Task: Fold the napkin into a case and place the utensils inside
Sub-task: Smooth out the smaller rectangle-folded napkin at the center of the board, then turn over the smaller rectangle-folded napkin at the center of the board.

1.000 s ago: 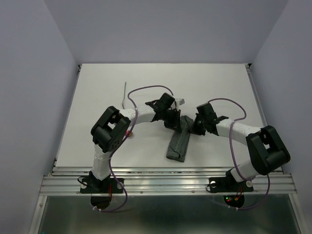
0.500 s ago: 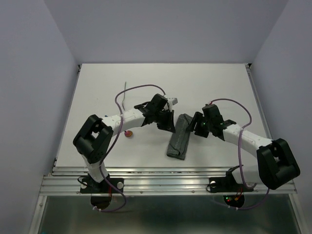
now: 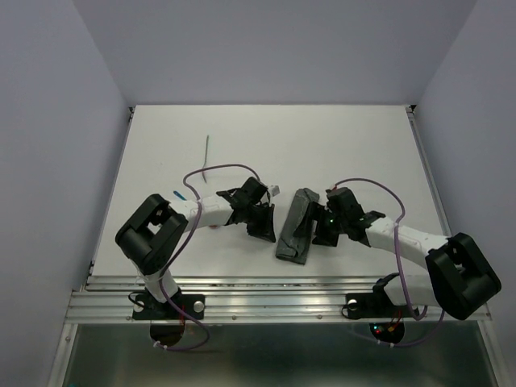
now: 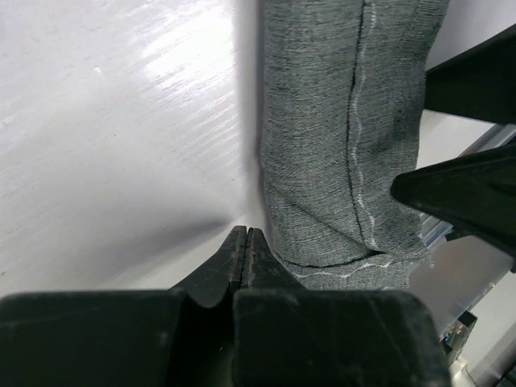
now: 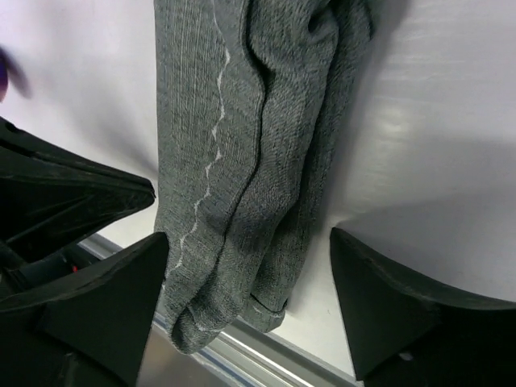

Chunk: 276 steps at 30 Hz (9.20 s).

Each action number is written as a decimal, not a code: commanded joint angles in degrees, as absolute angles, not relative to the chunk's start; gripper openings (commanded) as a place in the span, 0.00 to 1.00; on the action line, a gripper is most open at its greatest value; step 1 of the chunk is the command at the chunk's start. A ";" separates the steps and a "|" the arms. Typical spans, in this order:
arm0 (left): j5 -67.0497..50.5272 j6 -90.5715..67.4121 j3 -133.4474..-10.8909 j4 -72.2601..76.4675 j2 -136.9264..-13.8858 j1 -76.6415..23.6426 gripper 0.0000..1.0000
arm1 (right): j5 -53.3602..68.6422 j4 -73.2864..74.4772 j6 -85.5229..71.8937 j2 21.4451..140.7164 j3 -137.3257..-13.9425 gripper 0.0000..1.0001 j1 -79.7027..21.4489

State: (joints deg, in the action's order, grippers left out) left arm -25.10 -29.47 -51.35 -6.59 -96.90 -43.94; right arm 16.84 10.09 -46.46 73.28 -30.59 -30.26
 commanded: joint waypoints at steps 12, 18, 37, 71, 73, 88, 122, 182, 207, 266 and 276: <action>-30.06 -32.78 -52.12 -1.14 -98.43 -49.48 0.00 | 16.44 7.03 -52.65 73.21 -23.47 0.67 -33.04; -28.83 -33.22 -52.38 -1.49 -98.44 -49.92 0.00 | 14.68 6.50 -53.70 74.27 -23.29 0.43 -33.05; -25.58 -31.46 -58.88 -6.51 -94.74 -49.66 0.00 | 8.97 7.56 -52.04 76.02 -26.63 0.06 -33.05; -29.36 -29.71 -64.42 2.20 -111.53 -42.36 0.00 | 13.17 11.70 -40.87 66.09 -36.04 0.27 -33.05; -29.18 -29.62 -64.34 2.11 -111.45 -42.28 0.00 | 16.25 9.41 -40.52 68.90 -35.60 0.25 -33.05; -29.00 -29.71 -64.42 1.85 -111.71 -42.28 0.00 | 20.40 6.68 -38.58 76.90 -33.93 0.19 -36.65; -29.09 -29.27 -64.42 1.05 -111.27 -42.28 0.00 | 12.04 1.84 -42.54 85.52 -33.84 0.11 -43.24; -21.53 -23.20 -76.82 -14.77 -98.44 -42.28 0.17 | 18.63 1.59 -40.16 80.50 -30.76 0.66 -26.46; -15.12 -22.59 -77.43 -17.31 -98.61 -41.66 0.25 | 13.27 -12.31 -59.50 88.66 -33.20 0.17 -33.57; 11.84 -25.40 -94.66 -29.70 -112.31 -53.33 0.61 | 4.75 12.22 -40.87 71.37 -37.35 0.75 -10.37; 23.20 -27.33 -98.17 -33.22 -120.06 -59.33 0.62 | 4.48 13.54 -39.99 70.49 -37.62 0.85 -9.32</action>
